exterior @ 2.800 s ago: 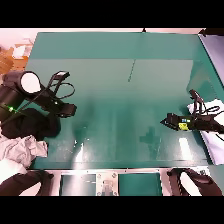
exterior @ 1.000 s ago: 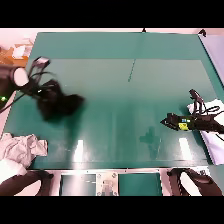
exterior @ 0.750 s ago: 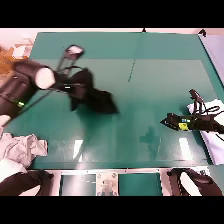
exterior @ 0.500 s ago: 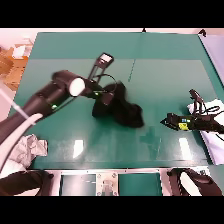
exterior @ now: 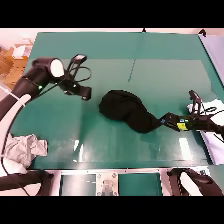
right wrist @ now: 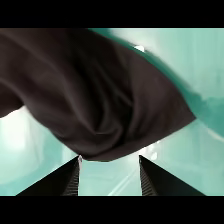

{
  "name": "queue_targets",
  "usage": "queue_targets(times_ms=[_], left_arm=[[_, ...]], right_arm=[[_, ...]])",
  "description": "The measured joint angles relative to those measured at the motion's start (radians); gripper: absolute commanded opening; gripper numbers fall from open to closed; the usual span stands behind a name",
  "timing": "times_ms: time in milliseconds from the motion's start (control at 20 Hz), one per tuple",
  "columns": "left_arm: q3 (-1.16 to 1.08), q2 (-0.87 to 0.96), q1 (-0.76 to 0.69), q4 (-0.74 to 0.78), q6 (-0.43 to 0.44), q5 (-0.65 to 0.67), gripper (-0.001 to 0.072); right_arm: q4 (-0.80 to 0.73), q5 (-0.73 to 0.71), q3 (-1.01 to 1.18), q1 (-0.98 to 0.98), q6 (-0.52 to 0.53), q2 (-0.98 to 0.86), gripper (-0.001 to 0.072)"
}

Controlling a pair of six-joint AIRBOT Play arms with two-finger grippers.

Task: Fold the shirts.

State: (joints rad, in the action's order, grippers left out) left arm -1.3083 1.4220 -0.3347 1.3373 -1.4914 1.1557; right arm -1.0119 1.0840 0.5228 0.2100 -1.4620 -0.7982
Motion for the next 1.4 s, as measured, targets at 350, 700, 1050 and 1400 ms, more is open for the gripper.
queue_targets(times_ms=[350,700,1050,1400], left_arm=[[0.186,0.093,0.069,-0.425,0.186,-0.24,0.072],[0.21,0.231,-0.026,-0.704,0.34,-0.387,0.0042],[0.093,0.156,0.023,-0.724,0.356,-0.306,0.0032],[-0.253,-0.167,0.074,-0.657,0.322,-0.185,0.0032]], right_arm=[[0.054,-0.119,-0.087,-0.001,-0.017,-0.169,0.0419],[0.237,-0.229,-0.1,-0.001,0.127,-0.299,0.0019],[0.286,-0.131,0.069,0.013,0.19,-0.305,0.0018],[0.303,0.026,0.73,0.028,0.122,-0.156,0.0017]])
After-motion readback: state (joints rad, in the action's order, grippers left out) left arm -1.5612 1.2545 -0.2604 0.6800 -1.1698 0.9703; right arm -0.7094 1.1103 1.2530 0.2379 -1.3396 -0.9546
